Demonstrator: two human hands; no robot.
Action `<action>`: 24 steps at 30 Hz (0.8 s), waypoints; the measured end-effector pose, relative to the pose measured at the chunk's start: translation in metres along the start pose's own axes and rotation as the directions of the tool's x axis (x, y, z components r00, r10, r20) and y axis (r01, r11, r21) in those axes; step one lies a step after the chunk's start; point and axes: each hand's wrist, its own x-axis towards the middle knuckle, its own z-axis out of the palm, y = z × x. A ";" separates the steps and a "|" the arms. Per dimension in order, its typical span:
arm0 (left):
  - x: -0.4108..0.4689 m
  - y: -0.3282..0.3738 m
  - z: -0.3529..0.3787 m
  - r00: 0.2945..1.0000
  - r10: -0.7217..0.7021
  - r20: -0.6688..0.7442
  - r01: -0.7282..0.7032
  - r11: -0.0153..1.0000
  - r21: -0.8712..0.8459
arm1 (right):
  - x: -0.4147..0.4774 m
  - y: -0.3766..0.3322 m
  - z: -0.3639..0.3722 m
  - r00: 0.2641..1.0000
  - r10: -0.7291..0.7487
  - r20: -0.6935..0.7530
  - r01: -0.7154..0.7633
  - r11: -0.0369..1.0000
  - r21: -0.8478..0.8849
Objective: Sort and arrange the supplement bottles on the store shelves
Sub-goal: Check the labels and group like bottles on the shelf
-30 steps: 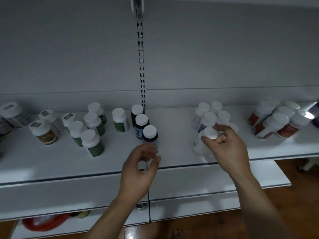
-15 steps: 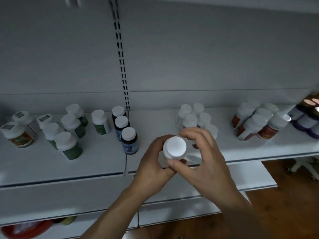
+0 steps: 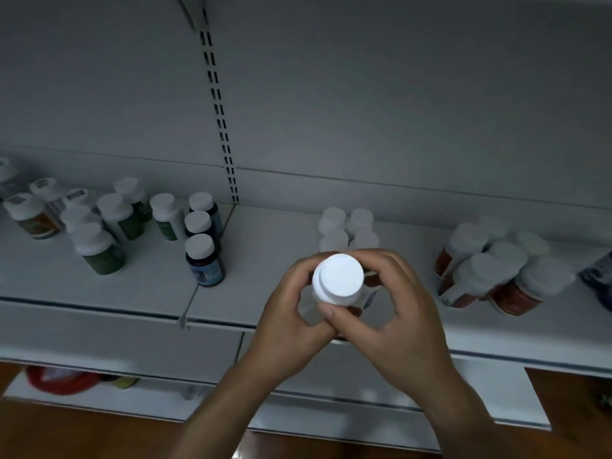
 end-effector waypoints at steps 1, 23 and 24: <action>-0.001 0.001 0.002 1.000 -0.006 -0.016 0.006 1.000 0.007 | 0.001 0.003 -0.004 1.000 0.018 0.009 -0.019 0.998 0.054; 0.007 0.041 -0.038 0.966 0.248 0.071 -0.253 0.964 0.083 | 0.008 -0.010 0.037 0.743 0.312 0.593 -0.572 -0.164 0.804; 0.007 0.040 -0.040 0.964 0.256 0.077 -0.262 0.962 0.082 | 0.007 -0.011 0.039 0.746 0.319 0.584 -0.563 -0.165 0.810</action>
